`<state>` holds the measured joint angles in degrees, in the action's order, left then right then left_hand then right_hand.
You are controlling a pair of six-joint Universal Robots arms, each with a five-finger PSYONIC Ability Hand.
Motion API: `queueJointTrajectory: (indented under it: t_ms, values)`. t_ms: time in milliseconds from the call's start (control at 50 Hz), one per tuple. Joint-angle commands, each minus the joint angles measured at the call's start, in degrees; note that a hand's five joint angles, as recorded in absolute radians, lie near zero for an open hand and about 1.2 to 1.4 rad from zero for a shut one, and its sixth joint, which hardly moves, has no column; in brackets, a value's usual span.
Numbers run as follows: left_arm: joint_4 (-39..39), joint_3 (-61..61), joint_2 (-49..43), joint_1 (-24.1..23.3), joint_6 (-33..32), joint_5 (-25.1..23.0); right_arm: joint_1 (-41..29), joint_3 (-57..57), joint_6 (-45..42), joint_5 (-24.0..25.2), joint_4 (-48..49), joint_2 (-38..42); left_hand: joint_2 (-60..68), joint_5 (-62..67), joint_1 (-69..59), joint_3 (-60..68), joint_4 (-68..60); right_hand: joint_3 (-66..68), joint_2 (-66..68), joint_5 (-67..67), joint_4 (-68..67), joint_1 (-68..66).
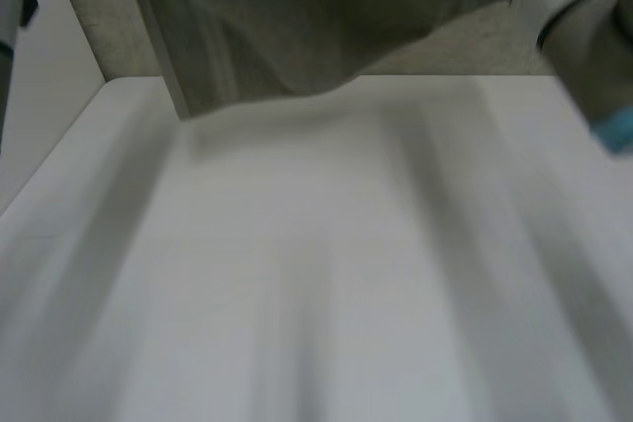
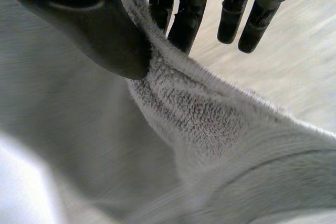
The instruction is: Fold the towel.
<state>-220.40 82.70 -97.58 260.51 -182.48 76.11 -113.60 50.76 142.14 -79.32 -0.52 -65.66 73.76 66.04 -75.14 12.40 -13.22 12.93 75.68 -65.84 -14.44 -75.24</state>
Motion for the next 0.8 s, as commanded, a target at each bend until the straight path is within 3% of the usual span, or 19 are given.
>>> queueJointTrajectory:
  t_ms: [20,100,200,320,360,500,520,540,580,800]
  values:
    - [0.6,9.4,-2.6,2.5,-3.6,-2.5,3.8,19.8,0.2,0.9,-0.4,-1.7,6.2,4.0,-4.9,-2.4,3.2,-2.9,4.3,-4.2,4.4,-4.8]
    - [0.7,15.2,-4.3,2.6,-6.9,-5.2,5.8,28.6,0.3,2.2,1.7,-2.3,6.2,4.0,-4.9,-2.4,3.2,-2.9,4.3,-4.2,4.4,-4.8]
    - [1.6,25.6,-8.9,2.5,-15.8,-9.4,8.5,43.3,-0.2,5.0,10.8,-2.3,6.2,4.0,-4.9,-2.4,3.2,-2.9,4.3,-4.2,4.4,-4.8]
    - [5.9,28.7,-10.8,1.6,-20.0,-9.6,10.6,49.0,0.4,5.2,11.9,-2.4,6.2,4.0,-4.9,-2.4,3.2,-2.9,4.3,-4.2,4.4,-4.8]
    - [11.4,28.7,-10.0,1.2,-21.2,-9.6,10.7,50.0,0.4,5.2,12.1,-3.0,6.2,4.0,-4.9,-2.4,3.2,-2.9,4.3,-4.2,4.4,-4.8]
    - [19.3,28.1,-6.3,1.4,-21.2,-9.2,13.1,52.5,1.0,5.2,12.7,-4.7,6.2,4.0,-4.9,-2.4,3.2,-2.9,4.3,-4.2,4.4,-4.8]
    - [19.3,28.2,-5.8,1.6,-20.8,-9.1,13.2,52.7,1.8,5.1,13.0,-4.6,6.2,4.0,-4.9,-2.4,3.2,-2.9,-5.3,5.4,4.4,4.8]
    - [19.3,28.2,-5.8,1.6,-20.8,-9.1,13.2,52.7,1.8,5.1,13.0,-4.6,6.2,4.0,-4.9,-2.4,3.2,-2.9,-5.4,5.5,4.4,4.9]
    - [19.3,28.1,-4.7,2.0,-20.6,-8.9,13.5,52.8,4.4,4.9,13.3,-4.5,6.2,4.0,-4.9,-2.4,3.2,-2.9,-27.1,27.3,4.4,26.7]
    - [19.5,28.0,-3.5,5.4,-19.4,-8.8,17.3,52.7,13.9,4.3,15.5,-4.3,6.2,4.0,-4.9,-2.4,3.2,-2.9,-33.8,34.0,4.4,33.4]
